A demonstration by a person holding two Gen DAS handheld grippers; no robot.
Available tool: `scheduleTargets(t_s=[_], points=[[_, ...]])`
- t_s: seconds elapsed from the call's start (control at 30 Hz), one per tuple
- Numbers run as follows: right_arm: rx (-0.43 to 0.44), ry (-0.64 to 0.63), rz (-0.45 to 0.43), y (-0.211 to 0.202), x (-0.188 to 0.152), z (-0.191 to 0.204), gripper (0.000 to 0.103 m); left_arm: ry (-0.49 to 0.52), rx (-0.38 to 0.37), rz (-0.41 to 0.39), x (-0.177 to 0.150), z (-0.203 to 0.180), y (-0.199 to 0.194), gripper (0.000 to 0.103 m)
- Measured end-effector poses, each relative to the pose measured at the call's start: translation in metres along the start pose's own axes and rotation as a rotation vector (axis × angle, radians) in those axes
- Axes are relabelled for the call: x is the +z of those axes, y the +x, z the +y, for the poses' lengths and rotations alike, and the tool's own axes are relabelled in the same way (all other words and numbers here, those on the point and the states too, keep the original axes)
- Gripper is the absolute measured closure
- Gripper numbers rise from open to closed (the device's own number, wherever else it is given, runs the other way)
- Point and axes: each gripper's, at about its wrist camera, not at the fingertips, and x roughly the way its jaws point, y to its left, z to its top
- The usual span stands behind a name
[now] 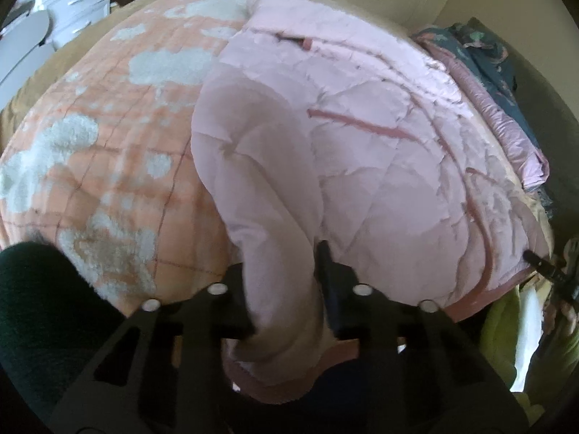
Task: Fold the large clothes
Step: 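Grasp the ribbed jacket hem with both tools, then lift the held hem with both tools and carry it toward the collar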
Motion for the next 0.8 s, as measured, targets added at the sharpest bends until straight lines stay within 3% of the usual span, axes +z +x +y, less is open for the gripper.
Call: scheduleTargets(t_s=[0.23,0.8], points=[[0.102,-0.008,-0.105,-0.022,0.034,0.011,0.079,0.025,-0.046,-0.084,0.019,-0.012,-0.021,0.093],[0.11,-0.013,-0.263,-0.044,0.094,0.03,0.079,0.071,-0.093,-0.252,0.082,-0.031,-0.05,0.094]])
